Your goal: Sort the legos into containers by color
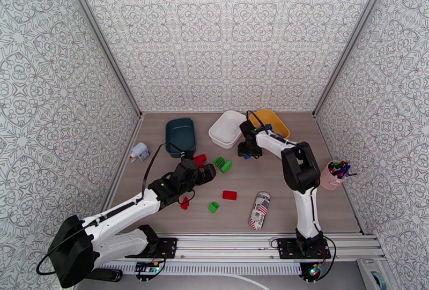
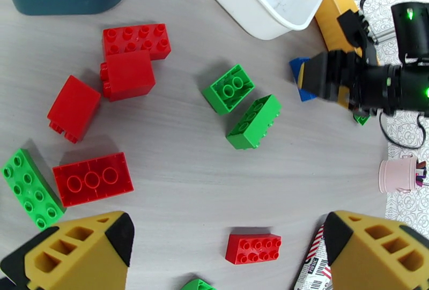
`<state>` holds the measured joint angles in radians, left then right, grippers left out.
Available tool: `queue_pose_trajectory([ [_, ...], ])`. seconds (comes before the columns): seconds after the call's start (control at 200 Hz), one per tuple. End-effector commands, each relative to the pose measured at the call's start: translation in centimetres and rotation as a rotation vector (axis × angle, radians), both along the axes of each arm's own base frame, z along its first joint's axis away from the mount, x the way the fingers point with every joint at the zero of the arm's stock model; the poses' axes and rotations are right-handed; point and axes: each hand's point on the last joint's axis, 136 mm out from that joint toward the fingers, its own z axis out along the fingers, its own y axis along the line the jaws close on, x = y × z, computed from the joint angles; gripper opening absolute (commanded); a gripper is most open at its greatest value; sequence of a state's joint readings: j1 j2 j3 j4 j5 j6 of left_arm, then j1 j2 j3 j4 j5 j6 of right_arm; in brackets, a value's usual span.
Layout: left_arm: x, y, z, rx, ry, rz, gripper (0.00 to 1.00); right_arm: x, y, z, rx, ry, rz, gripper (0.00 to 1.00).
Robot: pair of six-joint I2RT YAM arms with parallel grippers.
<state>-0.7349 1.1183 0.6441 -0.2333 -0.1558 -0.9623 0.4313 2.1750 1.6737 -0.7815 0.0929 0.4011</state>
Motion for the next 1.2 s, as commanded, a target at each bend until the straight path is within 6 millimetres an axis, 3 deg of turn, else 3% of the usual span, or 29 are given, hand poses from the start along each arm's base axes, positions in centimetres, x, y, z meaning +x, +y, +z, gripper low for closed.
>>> queue_pose_trajectory([
  [0.0, -0.3, 1.1, -0.7, 0.023, 0.016, 0.029, 0.99, 0.6, -0.3, -0.1, -0.007, 0.029, 0.012, 0.70],
  [0.205, -0.1, 0.8, -0.6, 0.020, 0.016, 0.026, 0.99, 0.7, 0.0, -0.1, 0.026, 0.038, 0.009, 0.52],
  [0.455, 0.8, -0.6, -0.3, 0.022, 0.017, -0.011, 0.99, -0.3, 0.2, 0.8, 0.087, 0.028, -0.009, 0.37],
  [0.74, 2.7, -3.5, 1.1, 0.007, -0.008, -0.082, 0.99, -1.1, -0.7, 4.9, 0.150, -0.040, -0.029, 0.32],
  [0.9, 4.8, -7.3, 2.9, -0.003, -0.041, -0.176, 0.99, -0.6, -3.0, 8.0, 0.197, -0.093, -0.082, 0.32],
  [1.19, 7.6, -14.7, 7.5, -0.012, -0.113, -0.340, 0.99, 2.7, -10.4, 12.2, 0.254, -0.174, -0.261, 0.35],
])
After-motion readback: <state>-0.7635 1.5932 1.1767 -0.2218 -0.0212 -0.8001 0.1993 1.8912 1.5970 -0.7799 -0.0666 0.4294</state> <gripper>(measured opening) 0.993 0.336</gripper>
